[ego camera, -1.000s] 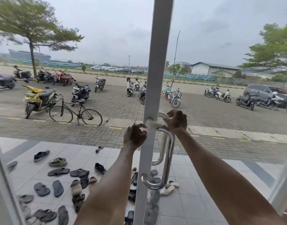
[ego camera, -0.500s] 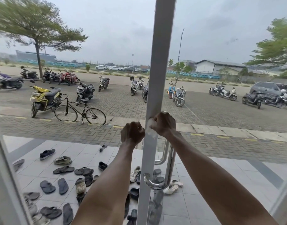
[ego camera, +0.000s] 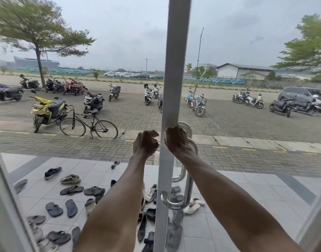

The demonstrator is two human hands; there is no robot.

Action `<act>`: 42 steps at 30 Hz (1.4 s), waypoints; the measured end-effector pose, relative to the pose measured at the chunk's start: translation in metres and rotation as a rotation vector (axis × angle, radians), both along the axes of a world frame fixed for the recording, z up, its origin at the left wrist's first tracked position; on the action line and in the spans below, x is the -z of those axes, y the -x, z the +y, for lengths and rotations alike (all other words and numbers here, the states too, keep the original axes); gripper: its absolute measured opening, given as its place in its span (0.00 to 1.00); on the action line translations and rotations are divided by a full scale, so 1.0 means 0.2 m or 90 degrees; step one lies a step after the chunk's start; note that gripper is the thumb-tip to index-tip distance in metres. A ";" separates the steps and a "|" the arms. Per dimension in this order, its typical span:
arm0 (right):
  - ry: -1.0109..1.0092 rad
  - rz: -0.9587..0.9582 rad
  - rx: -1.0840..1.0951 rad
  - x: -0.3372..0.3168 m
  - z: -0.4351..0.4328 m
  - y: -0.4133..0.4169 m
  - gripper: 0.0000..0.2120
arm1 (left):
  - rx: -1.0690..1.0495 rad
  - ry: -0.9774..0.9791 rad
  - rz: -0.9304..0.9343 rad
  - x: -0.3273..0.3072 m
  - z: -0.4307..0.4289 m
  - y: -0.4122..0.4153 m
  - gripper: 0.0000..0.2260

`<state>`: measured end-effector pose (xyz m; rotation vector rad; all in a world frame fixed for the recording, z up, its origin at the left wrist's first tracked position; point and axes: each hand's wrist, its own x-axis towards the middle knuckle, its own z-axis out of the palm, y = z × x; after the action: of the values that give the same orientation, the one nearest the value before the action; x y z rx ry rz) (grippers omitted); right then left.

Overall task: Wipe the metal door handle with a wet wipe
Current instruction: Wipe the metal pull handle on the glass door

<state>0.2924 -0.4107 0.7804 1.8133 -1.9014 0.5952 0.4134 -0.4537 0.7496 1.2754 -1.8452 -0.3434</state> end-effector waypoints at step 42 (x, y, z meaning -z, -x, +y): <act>0.052 0.103 -0.115 0.08 0.09 0.32 0.16 | 0.063 0.154 -0.063 -0.01 -0.06 0.16 0.32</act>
<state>0.2286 -0.3930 0.7640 1.9314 -1.5966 0.5593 0.3810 -0.4658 0.7517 1.0545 -1.9701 -0.1062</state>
